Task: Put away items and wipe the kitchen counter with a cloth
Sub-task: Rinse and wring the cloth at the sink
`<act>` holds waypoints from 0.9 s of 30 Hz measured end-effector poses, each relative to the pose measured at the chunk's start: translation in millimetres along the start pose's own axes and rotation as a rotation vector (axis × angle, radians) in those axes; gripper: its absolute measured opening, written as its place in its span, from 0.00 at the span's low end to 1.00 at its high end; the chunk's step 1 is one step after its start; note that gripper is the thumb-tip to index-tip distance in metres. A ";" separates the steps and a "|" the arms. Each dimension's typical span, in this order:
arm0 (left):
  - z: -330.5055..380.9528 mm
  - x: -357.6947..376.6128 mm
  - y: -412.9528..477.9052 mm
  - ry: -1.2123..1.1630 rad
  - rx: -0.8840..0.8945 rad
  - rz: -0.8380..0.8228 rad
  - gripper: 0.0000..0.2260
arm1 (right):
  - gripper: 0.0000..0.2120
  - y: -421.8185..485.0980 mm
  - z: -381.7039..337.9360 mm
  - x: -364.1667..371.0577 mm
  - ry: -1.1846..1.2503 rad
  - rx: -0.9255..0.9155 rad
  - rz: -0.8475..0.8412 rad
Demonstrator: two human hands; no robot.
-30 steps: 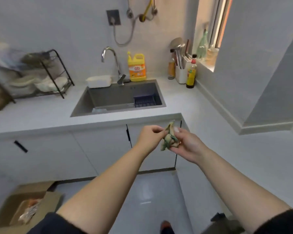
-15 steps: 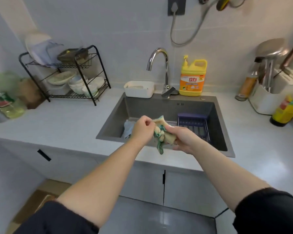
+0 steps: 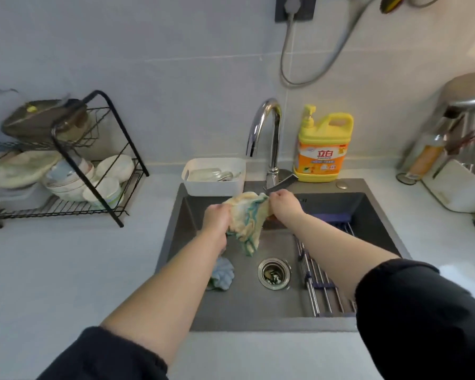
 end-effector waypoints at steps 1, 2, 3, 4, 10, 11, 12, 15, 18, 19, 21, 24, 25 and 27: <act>11.0 2.7 6.4 0.002 0.013 -0.013 0.06 | 0.17 13.5 -2.4 -3.9 -0.089 -0.011 0.013; 24.8 5.2 19.3 0.011 0.031 -0.033 0.05 | 0.18 29.7 -6.6 -6.0 -0.188 -0.029 0.013; 35.9 8.3 23.1 0.027 0.052 -0.048 0.05 | 0.21 41.9 -8.8 -9.0 -0.307 -0.064 0.002; 45.0 11.0 31.4 0.047 0.064 -0.060 0.05 | 0.24 53.0 -10.7 -11.1 -0.447 -0.102 -0.022; 64.2 32.8 61.9 0.185 0.062 -0.155 0.11 | 0.35 85.3 14.7 -14.7 -0.967 -0.162 -0.236; 67.0 35.0 64.1 0.202 0.074 -0.147 0.12 | 0.35 88.9 17.8 -14.8 -1.007 -0.173 -0.256; 68.6 35.7 67.4 0.195 0.080 -0.134 0.12 | 0.34 91.6 18.6 -14.8 -1.047 -0.192 -0.268; 70.3 37.6 71.5 0.096 0.055 -0.159 0.10 | 0.31 93.2 15.4 -13.0 -1.132 -0.272 -0.254; 70.3 42.2 69.5 0.115 0.056 -0.200 0.10 | 0.31 84.1 25.0 -12.1 -1.129 -0.323 -0.218; 70.4 43.2 66.7 0.133 0.061 -0.213 0.09 | 0.32 81.2 29.2 -11.6 -1.110 -0.340 -0.210; 69.9 46.0 65.5 0.149 0.070 -0.240 0.08 | 0.32 78.3 33.7 -11.2 -1.053 -0.354 -0.216; 68.6 49.2 62.4 0.184 0.085 -0.262 0.08 | 0.30 79.0 33.6 -13.0 -0.964 -0.318 -0.265; 67.9 50.0 61.4 0.206 0.092 -0.266 0.08 | 0.30 79.1 33.2 -13.3 -0.942 -0.307 -0.281; 66.6 50.3 59.2 0.248 0.110 -0.270 0.09 | 0.30 78.7 34.0 -13.3 -0.890 -0.264 -0.305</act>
Point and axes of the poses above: each hand's wrist, its own y-axis towards the middle knuckle, its own x-axis out of the palm, z = x × y, the point moved 9 cm from there along y, towards the middle knuckle, and after that the axes turned 14 degrees about -x, right-handed, at the moved point
